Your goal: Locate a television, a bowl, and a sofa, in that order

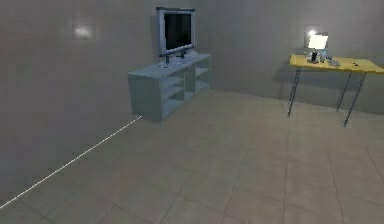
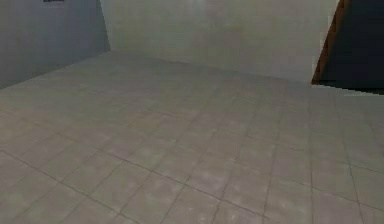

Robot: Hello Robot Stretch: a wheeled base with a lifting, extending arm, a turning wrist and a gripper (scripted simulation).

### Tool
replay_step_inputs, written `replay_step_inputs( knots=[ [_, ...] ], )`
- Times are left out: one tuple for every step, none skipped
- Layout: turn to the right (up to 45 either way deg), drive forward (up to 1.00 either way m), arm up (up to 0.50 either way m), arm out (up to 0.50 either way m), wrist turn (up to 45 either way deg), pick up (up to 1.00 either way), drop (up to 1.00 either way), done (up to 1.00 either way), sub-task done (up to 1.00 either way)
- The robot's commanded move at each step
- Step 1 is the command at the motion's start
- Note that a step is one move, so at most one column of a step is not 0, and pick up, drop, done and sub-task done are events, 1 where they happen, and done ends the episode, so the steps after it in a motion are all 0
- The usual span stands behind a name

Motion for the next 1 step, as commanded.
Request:
replay_step_inputs(
  knots=[
    [0.0,1.0,0.0,0.0,0.0,0.0,0.0,0.0,0.0]
  ],
)
